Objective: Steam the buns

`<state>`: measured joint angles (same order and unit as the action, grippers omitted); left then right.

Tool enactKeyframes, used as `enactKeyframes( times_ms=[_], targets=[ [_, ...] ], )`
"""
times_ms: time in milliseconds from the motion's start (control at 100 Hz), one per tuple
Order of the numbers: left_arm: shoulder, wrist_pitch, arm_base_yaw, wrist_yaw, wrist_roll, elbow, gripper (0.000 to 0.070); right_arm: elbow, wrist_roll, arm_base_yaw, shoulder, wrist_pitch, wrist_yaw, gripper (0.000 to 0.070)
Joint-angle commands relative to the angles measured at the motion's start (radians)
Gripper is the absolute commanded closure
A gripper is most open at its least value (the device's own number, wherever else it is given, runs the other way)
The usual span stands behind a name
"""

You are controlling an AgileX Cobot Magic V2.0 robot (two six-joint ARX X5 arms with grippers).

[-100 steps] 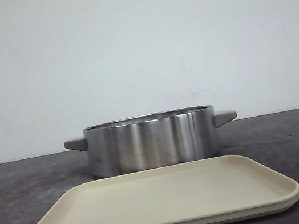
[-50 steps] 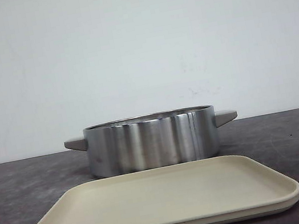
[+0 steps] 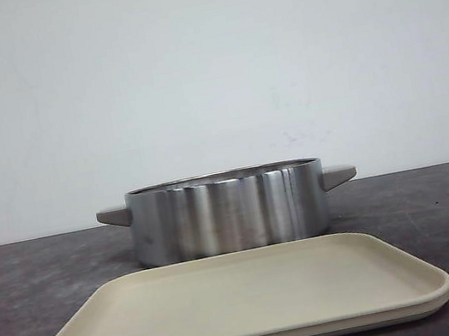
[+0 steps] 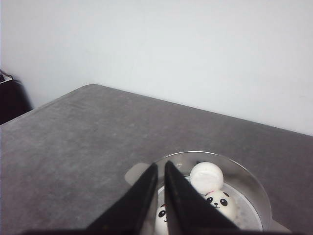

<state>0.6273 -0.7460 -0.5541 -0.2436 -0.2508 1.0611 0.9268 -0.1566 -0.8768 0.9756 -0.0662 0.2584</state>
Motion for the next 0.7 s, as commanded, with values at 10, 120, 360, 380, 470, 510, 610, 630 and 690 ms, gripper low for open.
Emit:
enactKeyframes(
  times_ms=[10, 120, 360, 380, 470, 510, 610, 630, 690],
  targets=[
    [0.004, 0.012, -0.005, -0.003, 0.003, 0.01, 0.0698, 0.016, 0.001, -0.01, 0.004, 0.014, 0.001, 0.0683],
    [0.004, 0.012, -0.005, -0.004, 0.003, 0.01, 0.0698, 0.016, 0.001, -0.01, 0.004, 0.014, 0.001, 0.0683],
    [0.004, 0.011, -0.005, -0.003, 0.003, 0.01, 0.0699, -0.004, -0.025, 0.039, -0.057, -0.064, 0.008, 0.0683],
    [0.004, 0.011, -0.005, -0.003, 0.003, 0.01, 0.0699, -0.016, -0.024, 0.051, -0.073, -0.072, 0.005, 0.0683],
    [0.003, 0.011, -0.005, -0.003, 0.003, 0.01, 0.0699, -0.101, -0.003, 0.116, -0.166, -0.042, -0.023, 0.0683],
    [0.001, 0.011, -0.005, -0.003, 0.003, 0.01, 0.0699, -0.158, 0.017, 0.152, -0.213, 0.002, -0.032, 0.0683],
    [0.0, 0.012, -0.005, -0.003, 0.003, 0.01, 0.0699, -0.322, 0.08, 0.266, -0.335, 0.133, -0.062, 0.0683],
    [0.0, 0.011, -0.005, -0.003, 0.003, 0.01, 0.0698, -0.355, 0.088, 0.292, -0.36, 0.152, -0.072, 0.0683],
    [0.0, 0.011, -0.005, -0.003, 0.003, 0.01, 0.0699, -0.449, 0.097, 0.37, -0.431, 0.187, -0.107, 0.0683]
  ],
)
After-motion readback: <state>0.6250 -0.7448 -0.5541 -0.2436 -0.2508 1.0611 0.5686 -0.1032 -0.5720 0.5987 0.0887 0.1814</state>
